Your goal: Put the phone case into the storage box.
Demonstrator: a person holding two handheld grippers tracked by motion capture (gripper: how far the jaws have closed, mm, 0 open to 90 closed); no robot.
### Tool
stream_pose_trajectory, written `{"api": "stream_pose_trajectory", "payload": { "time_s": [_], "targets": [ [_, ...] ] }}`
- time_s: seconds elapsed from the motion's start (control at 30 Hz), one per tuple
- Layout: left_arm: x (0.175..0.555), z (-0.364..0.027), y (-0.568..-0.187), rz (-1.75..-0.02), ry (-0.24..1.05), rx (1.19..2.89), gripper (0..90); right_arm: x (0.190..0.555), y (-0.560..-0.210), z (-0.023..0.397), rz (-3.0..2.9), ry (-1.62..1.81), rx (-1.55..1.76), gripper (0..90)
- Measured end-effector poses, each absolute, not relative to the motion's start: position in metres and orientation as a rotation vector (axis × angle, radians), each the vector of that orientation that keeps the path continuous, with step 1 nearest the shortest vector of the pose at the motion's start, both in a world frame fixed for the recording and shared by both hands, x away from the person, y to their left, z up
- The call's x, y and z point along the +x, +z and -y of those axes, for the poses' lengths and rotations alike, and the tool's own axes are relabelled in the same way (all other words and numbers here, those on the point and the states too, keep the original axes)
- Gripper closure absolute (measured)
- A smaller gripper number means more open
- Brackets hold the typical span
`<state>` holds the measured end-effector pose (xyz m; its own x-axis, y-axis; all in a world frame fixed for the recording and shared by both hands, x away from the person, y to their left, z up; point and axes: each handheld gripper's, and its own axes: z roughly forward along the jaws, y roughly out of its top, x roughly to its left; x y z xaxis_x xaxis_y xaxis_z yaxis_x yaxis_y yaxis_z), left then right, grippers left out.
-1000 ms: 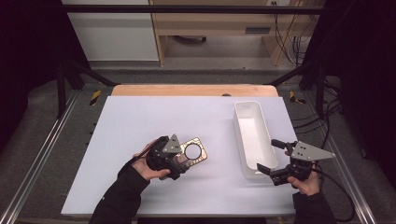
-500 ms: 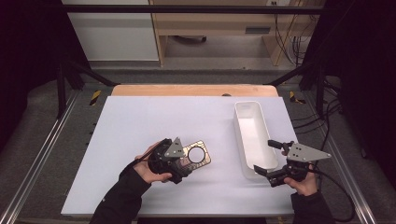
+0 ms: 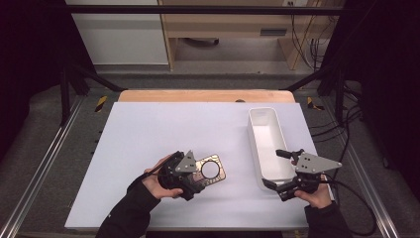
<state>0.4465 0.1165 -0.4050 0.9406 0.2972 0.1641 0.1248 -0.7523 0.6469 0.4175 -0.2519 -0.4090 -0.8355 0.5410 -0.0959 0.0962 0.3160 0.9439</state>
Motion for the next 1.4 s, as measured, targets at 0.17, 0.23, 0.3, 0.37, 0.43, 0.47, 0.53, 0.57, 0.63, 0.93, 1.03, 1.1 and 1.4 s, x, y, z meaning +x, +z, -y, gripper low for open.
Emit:
{"api": "stream_pose_trajectory", "payload": {
  "time_s": [0.17, 0.23, 0.3, 0.37, 0.43, 0.47, 0.53, 0.57, 0.63, 0.93, 1.03, 1.1, 1.4],
  "targets": [
    [0.443, -0.117, -0.404, -0.279, 0.331, 2.415, 11.6, 0.417, -0.406, 0.244, -2.211, 1.522, 0.52, 0.4],
    [0.441, -0.117, -0.404, -0.266, 0.332, 2.415, 11.7, 0.416, -0.404, 0.239, -2.22, 1.516, 0.501, 0.4],
    [0.44, -0.117, -0.404, -0.26, 0.33, 2.412, 11.7, 0.416, -0.404, 0.235, -2.228, 1.516, 0.479, 0.4],
    [0.439, -0.117, -0.404, -0.247, 0.332, 2.41, 11.6, 0.415, -0.404, 0.231, -2.237, 1.515, 0.462, 0.6],
    [0.438, -0.117, -0.404, -0.238, 0.337, 2.408, 11.7, 0.415, -0.404, 0.227, -2.248, 1.505, 0.435, 0.9],
    [0.438, -0.116, -0.404, -0.23, 0.336, 2.409, 11.7, 0.415, -0.404, 0.225, -2.256, 1.5, 0.425, 0.9],
    [0.437, -0.116, -0.403, -0.222, 0.336, 2.407, 11.7, 0.414, -0.404, 0.221, -2.269, 1.494, 0.408, 1.1],
    [0.437, -0.116, -0.403, -0.219, 0.327, 2.406, 11.7, 0.414, -0.404, 0.219, -2.275, 1.494, 0.399, 1.3],
    [0.436, -0.115, -0.403, -0.21, 0.333, 2.406, 11.7, 0.414, -0.404, 0.215, -2.29, 1.493, 0.38, 1.3],
    [0.435, -0.113, -0.399, -0.173, 0.337, 2.407, 11.7, 0.416, -0.406, 0.2, -2.354, 1.466, 0.319, 1.9],
    [0.435, -0.112, -0.399, -0.165, 0.345, 2.405, 11.7, 0.417, -0.406, 0.196, -2.368, 1.466, 0.303, 2.1],
    [0.435, -0.111, -0.4, -0.158, 0.35, 2.41, 11.7, 0.418, -0.406, 0.194, -2.375, 1.461, 0.301, 2.2],
    [0.432, -0.107, -0.401, -0.122, 0.364, 2.407, 11.7, 0.421, -0.407, 0.183, -2.405, 1.445, 0.258, 2.6]
  ]
}}
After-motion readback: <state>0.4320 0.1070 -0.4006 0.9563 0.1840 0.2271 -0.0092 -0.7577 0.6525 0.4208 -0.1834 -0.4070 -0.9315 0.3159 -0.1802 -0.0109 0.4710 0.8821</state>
